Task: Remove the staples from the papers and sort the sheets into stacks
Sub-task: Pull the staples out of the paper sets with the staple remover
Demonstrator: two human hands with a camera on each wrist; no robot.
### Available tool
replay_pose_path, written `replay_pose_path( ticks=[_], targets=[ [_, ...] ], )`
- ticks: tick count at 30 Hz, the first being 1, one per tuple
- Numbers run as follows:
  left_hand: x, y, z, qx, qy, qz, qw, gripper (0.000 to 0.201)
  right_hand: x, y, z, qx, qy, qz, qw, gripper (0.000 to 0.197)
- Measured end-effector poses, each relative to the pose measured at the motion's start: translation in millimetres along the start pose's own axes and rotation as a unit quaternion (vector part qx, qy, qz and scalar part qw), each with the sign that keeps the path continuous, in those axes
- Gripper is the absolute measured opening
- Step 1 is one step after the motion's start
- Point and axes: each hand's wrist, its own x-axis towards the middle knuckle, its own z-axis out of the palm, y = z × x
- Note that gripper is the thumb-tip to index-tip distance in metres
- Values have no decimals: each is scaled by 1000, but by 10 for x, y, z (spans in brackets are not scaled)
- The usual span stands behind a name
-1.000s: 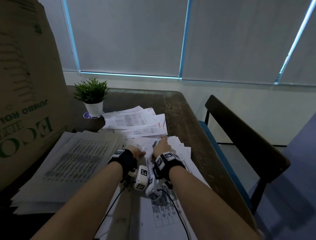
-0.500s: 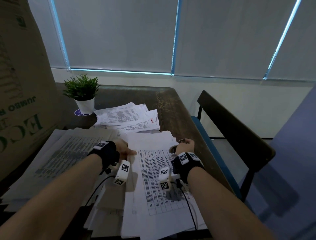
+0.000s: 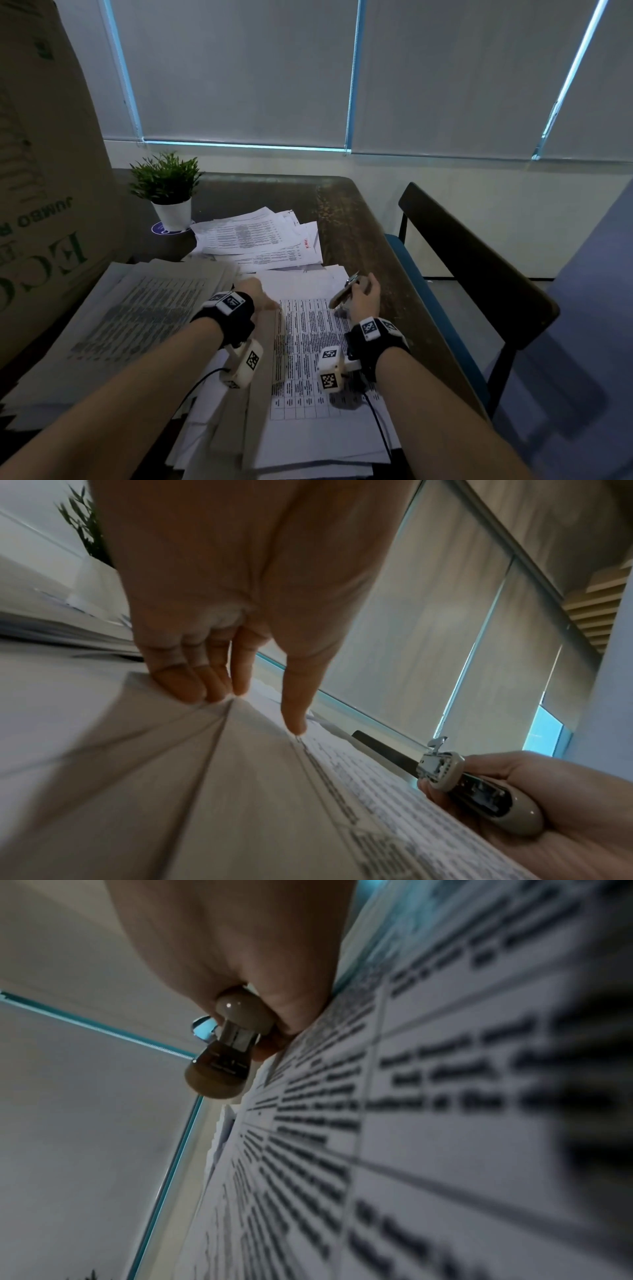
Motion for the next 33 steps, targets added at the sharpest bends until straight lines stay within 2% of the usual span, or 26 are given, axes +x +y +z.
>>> replay_pose_path(
  ticks=[4, 7, 11, 14, 15, 16, 19, 21, 23, 25, 27, 30, 33],
  targets=[
    [36, -1, 40, 13, 9, 7, 1000, 27, 23, 19, -42, 8, -11, -7, 1000, 49],
    [13, 60, 43, 35, 10, 3, 999, 38, 18, 20, -57, 12, -12, -15, 1000, 49],
    [-52, 96, -21, -16, -38, -8, 999, 45, 7, 25, -66, 7, -13, -17, 1000, 49],
    [-163, 119, -9, -59, -73, 33, 995, 35, 11, 24, -76, 10, -13, -18, 1000, 49],
    [-224, 162, 16, -75, -93, 52, 991, 38, 6, 14, -77, 12, -13, -21, 1000, 49],
    [-302, 216, 30, -72, -110, 77, 988, 48, 1, 8, -78, 14, -13, -21, 1000, 50],
    [-471, 400, 110, 52, -130, 159, 977, 94, -11, 11, -88, 29, -17, -22, 999, 51],
    [-577, 515, 182, 60, -157, 207, 964, 106, -1, 12, -117, 37, -24, -22, 999, 54],
    [-688, 619, 211, 55, -160, 242, 956, 108, 20, 15, -151, 40, -28, -14, 999, 59],
    [-686, 632, 235, 46, -124, 238, 962, 110, 19, 23, -167, 58, -32, -7, 998, 60],
    [-605, 589, 178, 23, -92, 196, 976, 104, 18, 35, -154, 71, -30, -4, 997, 57],
    [-409, 396, 78, 50, -88, 117, 988, 77, 11, 27, -123, 50, -20, -3, 999, 51],
    [-301, 224, 63, 49, -92, 77, 992, 74, 22, 34, -116, 49, -15, -2, 999, 50]
  ],
)
